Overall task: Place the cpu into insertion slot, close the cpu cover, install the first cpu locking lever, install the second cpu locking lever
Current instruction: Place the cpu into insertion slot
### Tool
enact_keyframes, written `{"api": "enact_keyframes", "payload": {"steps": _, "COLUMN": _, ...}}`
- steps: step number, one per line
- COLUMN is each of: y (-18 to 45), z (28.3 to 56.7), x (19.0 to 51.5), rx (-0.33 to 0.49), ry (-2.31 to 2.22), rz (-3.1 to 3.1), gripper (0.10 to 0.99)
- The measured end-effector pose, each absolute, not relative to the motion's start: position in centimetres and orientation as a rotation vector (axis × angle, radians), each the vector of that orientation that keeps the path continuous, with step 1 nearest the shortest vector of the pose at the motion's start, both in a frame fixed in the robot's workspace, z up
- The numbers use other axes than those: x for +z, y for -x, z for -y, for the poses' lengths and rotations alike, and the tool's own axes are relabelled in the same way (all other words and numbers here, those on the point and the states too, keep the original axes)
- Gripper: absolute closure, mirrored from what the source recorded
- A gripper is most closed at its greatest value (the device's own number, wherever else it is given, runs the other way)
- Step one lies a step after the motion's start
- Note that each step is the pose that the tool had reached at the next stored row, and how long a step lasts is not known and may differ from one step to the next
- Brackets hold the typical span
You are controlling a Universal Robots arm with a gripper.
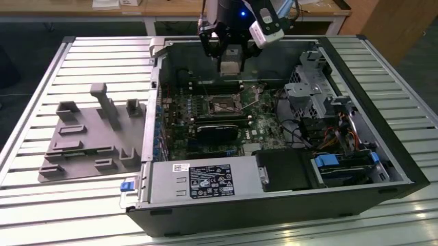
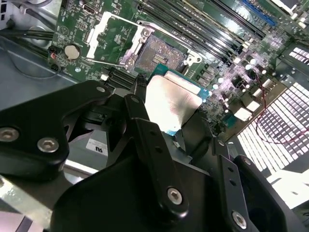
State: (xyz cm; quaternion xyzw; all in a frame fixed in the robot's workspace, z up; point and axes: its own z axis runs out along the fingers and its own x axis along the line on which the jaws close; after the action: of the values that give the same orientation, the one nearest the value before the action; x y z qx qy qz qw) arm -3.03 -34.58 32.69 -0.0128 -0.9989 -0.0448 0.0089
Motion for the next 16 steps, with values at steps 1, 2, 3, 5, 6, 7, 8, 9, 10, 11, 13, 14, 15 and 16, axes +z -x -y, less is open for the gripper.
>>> {"api": "enact_keyframes", "payload": {"steps": 1, "y": 3.0, "z": 34.6, "x": 32.5, "rx": -0.14, "ry": 0.04, "rz": 3.12, "gripper": 0.545}}
{"api": "enact_keyframes", "payload": {"steps": 2, "y": 3.0, "z": 34.6, "x": 32.3, "rx": -0.14, "ry": 0.04, "rz": 3.12, "gripper": 0.545}}
{"api": "enact_keyframes", "payload": {"steps": 3, "y": 3.0, "z": 34.6, "x": 32.2, "rx": -0.14, "ry": 0.04, "rz": 3.12, "gripper": 0.545}}
{"api": "enact_keyframes", "payload": {"steps": 5, "y": 3.0, "z": 34.6, "x": 31.8, "rx": -0.14, "ry": 0.04, "rz": 3.121, "gripper": 0.545}}
{"api": "enact_keyframes", "payload": {"steps": 6, "y": 3.0, "z": 34.6, "x": 31.6, "rx": -0.14, "ry": 0.04, "rz": 3.12, "gripper": 0.545}}
{"api": "enact_keyframes", "payload": {"steps": 7, "y": 3.0, "z": 34.6, "x": 31.4, "rx": -0.14, "ry": 0.04, "rz": 3.12, "gripper": 0.545}}
{"api": "enact_keyframes", "payload": {"steps": 8, "y": 3.0, "z": 34.6, "x": 31.2, "rx": -0.14, "ry": 0.04, "rz": 3.12, "gripper": 0.545}}
{"api": "enact_keyframes", "payload": {"steps": 9, "y": 3.0, "z": 34.6, "x": 31.1, "rx": -0.14, "ry": 0.04, "rz": 3.12, "gripper": 0.545}}
{"api": "enact_keyframes", "payload": {"steps": 10, "y": 3.0, "z": 34.6, "x": 30.9, "rx": -0.14, "ry": 0.04, "rz": 3.12, "gripper": 0.545}}
{"api": "enact_keyframes", "payload": {"steps": 11, "y": 3.0, "z": 34.6, "x": 30.7, "rx": -0.14, "ry": 0.04, "rz": 3.12, "gripper": 0.545}}
{"api": "enact_keyframes", "payload": {"steps": 13, "y": 3.0, "z": 34.6, "x": 30.3, "rx": -0.14, "ry": 0.04, "rz": 3.12, "gripper": 0.545}}
{"api": "enact_keyframes", "payload": {"steps": 14, "y": 3.0, "z": 34.6, "x": 30.2, "rx": -0.14, "ry": 0.04, "rz": 3.121, "gripper": 0.545}}
{"api": "enact_keyframes", "payload": {"steps": 15, "y": 3.0, "z": 34.6, "x": 30.0, "rx": -0.14, "ry": 0.04, "rz": 3.12, "gripper": 0.545}}
{"api": "enact_keyframes", "payload": {"steps": 16, "y": 3.0, "z": 34.6, "x": 29.8, "rx": -0.14, "ry": 0.04, "rz": 3.12, "gripper": 0.545}}
